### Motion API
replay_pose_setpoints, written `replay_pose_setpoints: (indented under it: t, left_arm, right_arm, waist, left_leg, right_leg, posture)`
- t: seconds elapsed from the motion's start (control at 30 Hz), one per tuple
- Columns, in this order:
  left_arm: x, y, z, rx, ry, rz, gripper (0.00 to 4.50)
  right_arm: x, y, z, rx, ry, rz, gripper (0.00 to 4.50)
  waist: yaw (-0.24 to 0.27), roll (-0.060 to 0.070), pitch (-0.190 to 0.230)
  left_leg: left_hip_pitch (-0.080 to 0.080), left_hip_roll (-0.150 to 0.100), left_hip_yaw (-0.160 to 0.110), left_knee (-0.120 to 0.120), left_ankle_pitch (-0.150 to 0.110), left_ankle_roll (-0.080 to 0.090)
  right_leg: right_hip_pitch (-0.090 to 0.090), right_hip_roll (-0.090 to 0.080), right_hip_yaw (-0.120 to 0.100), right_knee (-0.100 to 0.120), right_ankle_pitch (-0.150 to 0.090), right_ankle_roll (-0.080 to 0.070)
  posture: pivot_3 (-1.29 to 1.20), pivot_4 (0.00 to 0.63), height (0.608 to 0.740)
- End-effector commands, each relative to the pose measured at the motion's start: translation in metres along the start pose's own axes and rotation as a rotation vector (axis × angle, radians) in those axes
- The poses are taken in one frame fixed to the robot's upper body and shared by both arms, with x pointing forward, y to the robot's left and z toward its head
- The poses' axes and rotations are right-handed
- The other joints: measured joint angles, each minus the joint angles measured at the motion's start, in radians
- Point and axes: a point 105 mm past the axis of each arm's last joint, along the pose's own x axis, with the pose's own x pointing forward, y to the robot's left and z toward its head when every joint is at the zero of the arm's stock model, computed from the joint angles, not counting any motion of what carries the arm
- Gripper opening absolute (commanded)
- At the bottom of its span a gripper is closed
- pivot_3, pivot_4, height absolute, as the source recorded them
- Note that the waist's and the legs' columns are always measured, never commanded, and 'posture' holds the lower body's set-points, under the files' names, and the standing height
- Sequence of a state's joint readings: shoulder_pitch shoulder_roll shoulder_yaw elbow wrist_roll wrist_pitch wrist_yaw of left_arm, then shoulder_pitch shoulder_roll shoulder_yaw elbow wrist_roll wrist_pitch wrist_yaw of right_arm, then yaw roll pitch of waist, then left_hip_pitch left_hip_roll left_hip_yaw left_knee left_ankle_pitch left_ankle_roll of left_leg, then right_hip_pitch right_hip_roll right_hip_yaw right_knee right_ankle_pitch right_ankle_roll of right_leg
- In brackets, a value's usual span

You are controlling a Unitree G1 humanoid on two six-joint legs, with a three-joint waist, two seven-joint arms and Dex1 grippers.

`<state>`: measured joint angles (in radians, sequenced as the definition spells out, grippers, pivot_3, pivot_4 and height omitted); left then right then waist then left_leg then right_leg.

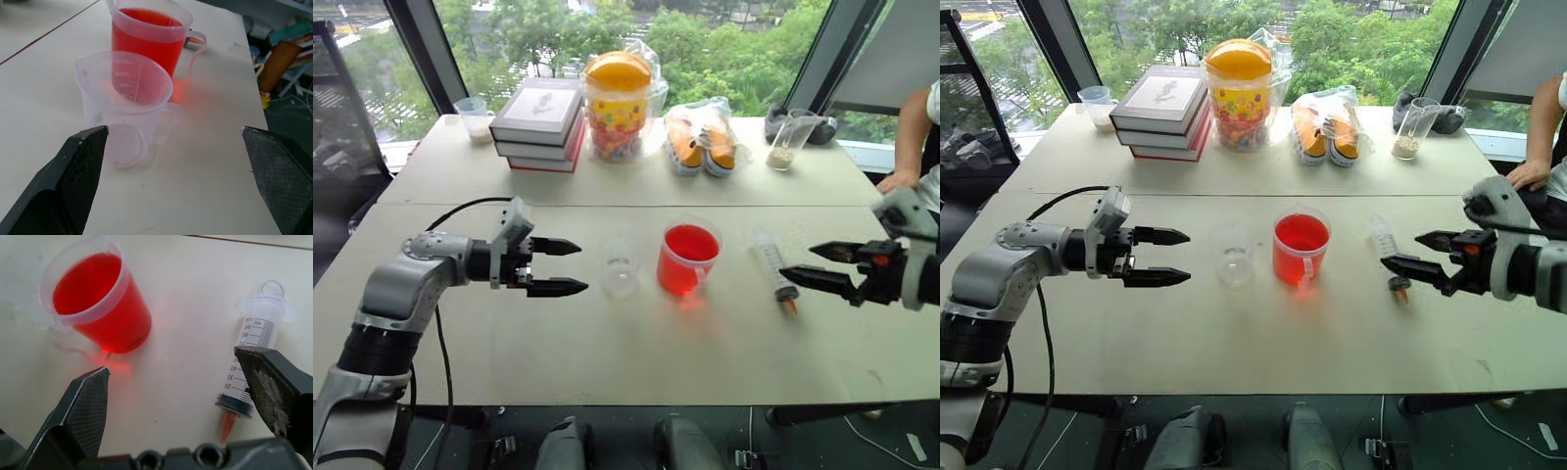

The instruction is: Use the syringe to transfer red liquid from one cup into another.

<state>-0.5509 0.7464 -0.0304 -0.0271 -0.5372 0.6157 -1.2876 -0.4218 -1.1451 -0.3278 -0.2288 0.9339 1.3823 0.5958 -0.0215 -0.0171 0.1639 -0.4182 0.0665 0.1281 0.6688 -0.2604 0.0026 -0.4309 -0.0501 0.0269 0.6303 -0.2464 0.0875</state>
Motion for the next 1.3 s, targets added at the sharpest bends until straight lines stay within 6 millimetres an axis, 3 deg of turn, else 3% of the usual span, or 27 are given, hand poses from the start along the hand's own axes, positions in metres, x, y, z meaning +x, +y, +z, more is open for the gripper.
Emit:
replay_pose_setpoints:
  t: [0.03,0.13,0.33,0.63,0.73,0.83,0.9,1.03,1.2,1.3]
  left_arm:
    - [0.005,0.001,0.007,0.043,-0.015,-0.013,4.5]
    - [0.01,-0.001,0.006,0.046,-0.024,-0.021,4.5]
    - [0.012,-0.003,0.002,0.048,-0.037,-0.004,4.5]
    - [0.01,-0.008,-0.003,0.045,-0.043,0.035,4.5]
    - [0.009,-0.009,-0.002,0.044,-0.046,0.044,4.5]
    - [0.008,-0.008,-0.002,0.045,-0.048,0.056,4.5]
    - [0.008,-0.007,-0.001,0.044,-0.054,0.065,4.5]
    - [0.008,-0.005,0.001,0.044,-0.06,0.068,4.5]
    - [0.005,0.0,0.009,0.058,-0.065,0.068,4.5]
    - [0.004,0.003,0.014,0.064,-0.069,0.065,4.5]
  right_arm:
    - [0.018,-0.019,0.0,0.11,0.098,-0.088,4.45]
    - [0.039,-0.043,0.004,0.149,0.168,-0.189,4.45]
    - [0.07,-0.071,0.003,0.122,0.251,-0.265,4.45]
    - [0.103,-0.078,-0.003,0.011,0.359,-0.223,4.45]
    - [0.107,-0.076,-0.004,-0.014,0.384,-0.202,3.67]
    - [0.111,-0.072,-0.006,-0.034,0.407,-0.174,2.14]
    - [0.113,-0.07,-0.006,-0.038,0.414,-0.164,1.44]
    - [0.111,-0.069,-0.003,-0.002,0.396,-0.165,1.43]
    - [0.081,-0.077,0.043,0.057,0.158,-0.256,1.43]
    - [0.057,-0.06,0.091,-0.006,-0.167,-0.228,1.43]
  waist:
    - [0.001,0.001,0.0]
    - [0.002,0.001,0.0]
    - [0.007,0.001,0.0]
    - [0.005,0.001,0.0]
    - [0.005,0.001,0.0]
    - [0.004,0.001,0.0]
    - [0.001,0.001,0.0]
    - [0.002,0.001,0.0]
    - [0.004,0.002,0.0]
    - [0.008,0.002,0.0]
  left_leg:
    - [-0.001,0.0,0.001,0.0,0.0,0.0]
    - [-0.007,0.0,0.002,-0.001,0.0,0.0]
    - [-0.014,-0.001,0.005,-0.001,0.0,0.0]
    - [-0.015,0.0,0.005,-0.001,0.0,0.0]
    - [-0.015,0.0,0.005,0.0,0.0,-0.001]
    - [-0.014,0.0,0.005,0.0,0.001,-0.001]
    - [-0.013,0.0,0.005,0.0,0.001,-0.001]
    - [-0.011,0.0,0.005,0.0,0.001,-0.001]
    - [-0.011,0.0,0.005,0.0,0.002,-0.003]
    - [-0.011,0.0,0.004,0.0,0.002,-0.003]
  right_leg:
    - [-0.002,0.0,0.001,0.0,0.0,0.0]
    - [-0.008,0.0,0.002,0.001,0.0,0.0]
    - [-0.014,0.001,0.001,0.0,0.002,0.004]
    - [-0.014,0.002,0.001,0.002,0.002,0.005]
    - [-0.014,0.002,0.001,0.003,0.002,0.005]
    - [-0.013,0.002,0.001,0.004,0.002,0.005]
    - [-0.013,0.002,0.001,0.004,0.002,0.005]
    - [-0.012,0.002,0.001,0.007,0.002,0.005]
    - [-0.013,0.002,0.001,0.009,0.002,0.005]
    - [-0.013,0.002,0.0,0.009,0.002,0.005]
  posture:
    - [0.0,0.15,0.74]
    - [0.0,0.15,0.74]
    - [0.0,0.15,0.74]
    - [0.0,0.15,0.74]
    - [0.0,0.15,0.74]
    - [0.0,0.15,0.74]
    - [0.0,0.15,0.74]
    - [0.0,0.15,0.74]
    - [0.0,0.15,0.74]
    - [0.0,0.15,0.74]
